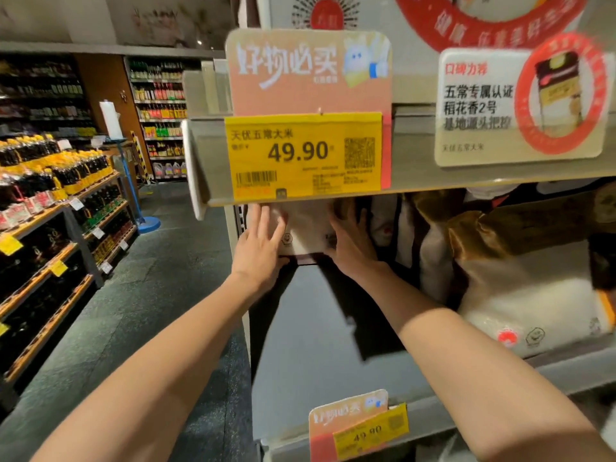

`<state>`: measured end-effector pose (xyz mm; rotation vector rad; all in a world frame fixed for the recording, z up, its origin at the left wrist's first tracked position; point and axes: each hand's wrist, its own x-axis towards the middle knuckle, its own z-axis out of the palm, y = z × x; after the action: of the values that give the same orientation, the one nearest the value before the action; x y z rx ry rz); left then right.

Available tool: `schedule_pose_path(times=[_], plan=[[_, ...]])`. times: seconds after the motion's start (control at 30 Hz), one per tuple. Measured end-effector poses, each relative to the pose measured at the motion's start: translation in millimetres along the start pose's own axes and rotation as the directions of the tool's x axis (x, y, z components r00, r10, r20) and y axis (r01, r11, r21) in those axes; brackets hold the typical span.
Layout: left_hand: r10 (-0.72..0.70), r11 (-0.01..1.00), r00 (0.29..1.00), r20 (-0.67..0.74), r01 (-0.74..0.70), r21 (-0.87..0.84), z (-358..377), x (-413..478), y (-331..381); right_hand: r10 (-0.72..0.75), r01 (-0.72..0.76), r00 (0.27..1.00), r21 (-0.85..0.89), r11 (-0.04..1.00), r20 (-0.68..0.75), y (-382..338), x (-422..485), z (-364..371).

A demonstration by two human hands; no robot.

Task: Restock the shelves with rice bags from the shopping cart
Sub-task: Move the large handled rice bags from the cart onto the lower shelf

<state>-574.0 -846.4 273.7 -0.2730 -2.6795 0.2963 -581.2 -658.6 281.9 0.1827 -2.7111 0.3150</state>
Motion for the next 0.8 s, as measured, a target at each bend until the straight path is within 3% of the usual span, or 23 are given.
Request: schedule_pose_path(times=[0.1, 0.2, 0.3, 0.4, 0.53, 0.63, 0.7, 0.8], plan=[[0.025, 0.970, 0.999, -0.024, -0.030, -0.243, 4, -18, 9, 0.020, -0.029, 0.999, 0.211, 0.977, 0.043, 9, -16, -8], [0.022, 0.851, 1.000, -0.003, -0.020, -0.524, 2, -35, 23, 0.085, -0.116, 0.992, 0.403, 0.908, 0.095, 11, -37, -25], [-0.099, 0.581, 0.991, 0.087, 0.128, -0.804, -25, -56, 42, 0.130, -0.210, 0.975, 0.543, 0.813, 0.183, 10, -64, -47], [-0.109, 0.386, 0.976, 0.189, 0.217, -0.897, -60, -76, 62, 0.133, -0.274, 0.958, 0.674, 0.686, 0.254, 10, -94, -67], [-0.158, 0.177, 0.972, 0.176, 0.203, -0.963, -100, -111, 92, 0.054, -0.323, 0.943, 0.860, 0.395, 0.329, 19, -146, -101], [-0.214, 0.342, 0.974, 0.073, 0.145, -0.929, -122, -142, 127, 0.020, -0.280, 0.958, 0.917, 0.283, 0.286, 46, -197, -128], [-0.229, 0.445, 0.973, -0.039, 0.069, -0.893, -135, -169, 156, 0.098, -0.267, 0.963, 0.931, 0.250, 0.250, 72, -233, -140], [-0.112, 0.590, 0.966, -0.232, -0.123, -0.798, -138, -212, 209, 0.262, -0.329, 0.927, 0.915, 0.232, 0.267, 124, -288, -134]])
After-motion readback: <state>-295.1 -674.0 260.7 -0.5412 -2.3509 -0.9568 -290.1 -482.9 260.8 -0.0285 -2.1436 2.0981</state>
